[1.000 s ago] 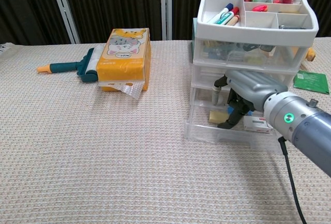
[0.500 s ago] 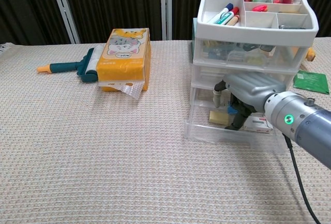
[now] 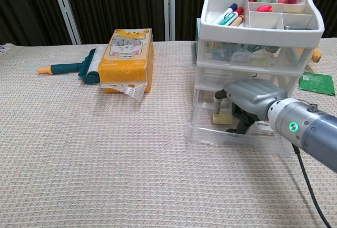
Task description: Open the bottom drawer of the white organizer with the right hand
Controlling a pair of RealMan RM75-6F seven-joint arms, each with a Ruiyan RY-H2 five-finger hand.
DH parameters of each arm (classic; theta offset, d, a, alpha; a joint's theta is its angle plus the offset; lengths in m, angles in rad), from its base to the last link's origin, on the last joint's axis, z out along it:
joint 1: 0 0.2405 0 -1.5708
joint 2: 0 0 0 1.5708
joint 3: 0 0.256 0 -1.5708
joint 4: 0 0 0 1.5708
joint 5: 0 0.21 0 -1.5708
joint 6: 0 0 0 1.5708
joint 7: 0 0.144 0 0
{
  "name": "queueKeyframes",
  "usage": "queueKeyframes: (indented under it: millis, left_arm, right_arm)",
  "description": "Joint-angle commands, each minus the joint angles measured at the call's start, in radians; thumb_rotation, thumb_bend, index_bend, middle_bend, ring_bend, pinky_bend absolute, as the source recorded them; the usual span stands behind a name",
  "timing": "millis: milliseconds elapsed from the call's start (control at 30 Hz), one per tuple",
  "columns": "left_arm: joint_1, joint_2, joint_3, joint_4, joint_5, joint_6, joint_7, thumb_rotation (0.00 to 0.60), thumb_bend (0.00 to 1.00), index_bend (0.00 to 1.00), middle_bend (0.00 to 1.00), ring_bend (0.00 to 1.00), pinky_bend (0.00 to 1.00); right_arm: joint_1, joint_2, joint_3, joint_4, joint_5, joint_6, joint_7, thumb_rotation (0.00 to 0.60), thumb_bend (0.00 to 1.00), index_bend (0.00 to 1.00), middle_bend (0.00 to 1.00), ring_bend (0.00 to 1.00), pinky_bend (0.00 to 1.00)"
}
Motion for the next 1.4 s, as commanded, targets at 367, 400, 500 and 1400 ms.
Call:
queueKeyframes:
  millis: [367,400,500,1400]
  left_arm:
    - [-0.001,0.001,0.003,-0.005,0.004,-0.002,0.003,0.6,0.07,0.0,0.0,0.0,0.0]
    - [-0.001,0.001,0.003,-0.006,0.004,-0.002,0.004,0.6,0.07,0.0,0.0,0.0,0.0]
    - [-0.002,0.001,0.006,-0.007,0.009,-0.003,0.007,0.6,0.07,0.0,0.0,0.0,0.0]
    - [-0.006,0.0,0.01,-0.011,0.011,-0.009,0.025,0.6,0.07,0.0,0.0,0.0,0.0]
  right_arm:
    - [-0.006,0.027,-0.012,-0.036,-0.021,0.023,-0.01,0.6,0.0,0.3,1.0,1.0,0.72]
    - [-0.006,0.027,-0.013,-0.035,-0.02,0.024,-0.013,0.6,0.0,0.3,1.0,1.0,0.72]
    - [-0.005,0.025,-0.016,-0.02,-0.021,0.024,-0.018,0.6,0.0,0.3,1.0,1.0,0.72]
    - [-0.002,-0.03,-0.031,0.11,-0.102,-0.009,0.071,0.6,0.02,0.42,1.0,1.0,0.72]
